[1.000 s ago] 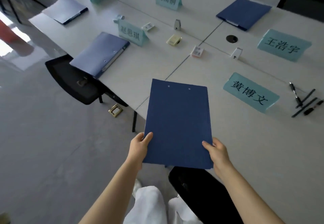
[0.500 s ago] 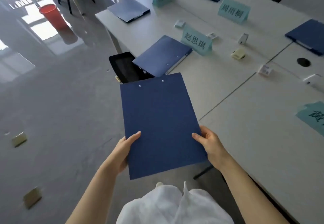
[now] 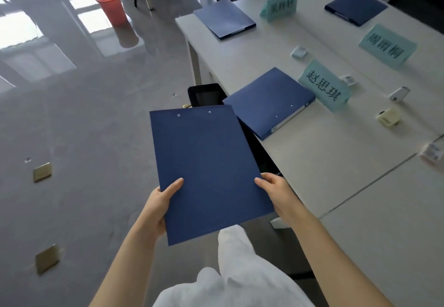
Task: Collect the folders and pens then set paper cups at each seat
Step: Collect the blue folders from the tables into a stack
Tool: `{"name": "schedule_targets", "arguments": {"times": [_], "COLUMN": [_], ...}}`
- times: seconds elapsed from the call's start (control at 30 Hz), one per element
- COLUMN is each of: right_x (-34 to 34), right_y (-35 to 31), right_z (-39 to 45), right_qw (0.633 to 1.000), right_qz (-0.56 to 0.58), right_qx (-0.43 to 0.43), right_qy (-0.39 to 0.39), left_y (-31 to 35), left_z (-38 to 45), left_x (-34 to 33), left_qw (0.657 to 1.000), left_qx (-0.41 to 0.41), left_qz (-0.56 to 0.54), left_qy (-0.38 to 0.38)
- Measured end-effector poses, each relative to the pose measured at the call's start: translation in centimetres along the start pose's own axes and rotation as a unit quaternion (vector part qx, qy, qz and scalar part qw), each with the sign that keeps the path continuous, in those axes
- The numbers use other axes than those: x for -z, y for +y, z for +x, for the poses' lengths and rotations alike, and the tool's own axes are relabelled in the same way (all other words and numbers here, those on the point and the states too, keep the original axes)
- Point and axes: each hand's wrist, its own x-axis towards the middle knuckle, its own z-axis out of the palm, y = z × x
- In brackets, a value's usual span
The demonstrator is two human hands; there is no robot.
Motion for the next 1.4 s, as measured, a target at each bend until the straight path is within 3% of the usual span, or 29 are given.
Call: {"name": "schedule_targets", "arguments": {"times": [0.27, 0.47, 0.57, 0.63, 0.7, 0.73, 0.77, 0.83, 0.87, 0.93, 1.03, 1.07, 1.1, 1.13, 1.17, 1.2, 1.3, 1.4], "right_x": [1.6, 2.5, 2.0, 3.0, 3.8, 3.5, 2.7, 2.1, 1.6, 0.8, 0.5, 0.6, 0.8, 1.5, 2.3, 3.0, 1.6, -1.2], "right_y": [-6.1, -8.6, -9.6, -7.9, -6.3, -7.2, -9.0, -9.7, -9.6, -9.6, -8.5, -8.3, -7.6, -5.6, -4.0, -2.1, -4.6, -8.9], "right_z": [13.6, 21.5, 23.5, 26.2, 29.5, 29.3, 27.7, 28.2, 28.6, 28.6, 29.8, 30.0, 30.1, 31.3, 32.6, 33.9, 31.0, 26.6], "right_qw": [0.979, 0.953, 0.937, 0.931, 0.928, 0.908, 0.839, 0.588, 0.478, 0.455, 0.567, 0.666, 0.786, 0.866, 0.892, 0.901, 0.891, 0.89], "right_qz": [0.116, 0.1, 0.037, 0.042, 0.135, 0.227, 0.38, 0.674, 0.74, 0.734, 0.617, 0.534, 0.363, 0.241, 0.225, 0.167, 0.116, 0.266], "right_qx": [-0.133, -0.21, -0.247, -0.256, -0.237, -0.222, -0.214, -0.163, -0.149, -0.118, -0.2, -0.215, -0.244, -0.234, -0.249, -0.275, -0.304, -0.2], "right_qy": [0.098, 0.193, 0.243, 0.259, 0.252, 0.274, 0.325, 0.416, 0.448, 0.49, 0.507, 0.474, 0.437, 0.372, 0.304, 0.292, 0.315, 0.313], "left_y": [7.7, 11.5, 12.6, 13.2, 13.7, 13.9, 14.2, 14.9, 15.2, 16.1, 17.2, 17.6, 17.8, 18.3, 18.4, 18.7, 19.3, 19.9], "left_z": [6.7, 10.6, 11.7, 12.3, 12.9, 13.2, 13.5, 14.0, 14.3, 14.8, 15.4, 15.6, 15.7, 15.9, 16.0, 16.1, 16.5, 17.0], "left_x": [-0.6, -1.5, -1.5, -1.3, -0.8, -0.6, -0.4, 0.0, 0.2, 0.6, 1.4, 1.6, 1.8, 2.2, 2.4, 2.7, 3.5, 4.4], "left_qw": [0.997, 0.995, 0.994, 0.994, 0.994, 0.994, 0.994, 0.994, 0.994, 0.994, 0.995, 0.995, 0.995, 0.996, 0.996, 0.996, 0.997, 0.997], "left_qx": [-0.021, -0.027, -0.018, -0.01, -0.005, -0.003, -0.002, 0.003, 0.005, 0.01, 0.011, 0.011, 0.01, 0.008, 0.007, 0.007, 0.008, 0.009], "left_qz": [-0.028, -0.03, -0.036, -0.03, -0.025, -0.022, -0.019, -0.015, -0.012, -0.004, 0.006, 0.007, 0.006, 0.004, 0.001, -0.001, -0.004, -0.006], "left_qy": [0.064, 0.092, 0.098, 0.1, 0.105, 0.108, 0.11, 0.109, 0.109, 0.109, 0.102, 0.099, 0.097, 0.094, 0.09, 0.087, 0.08, 0.076]}}
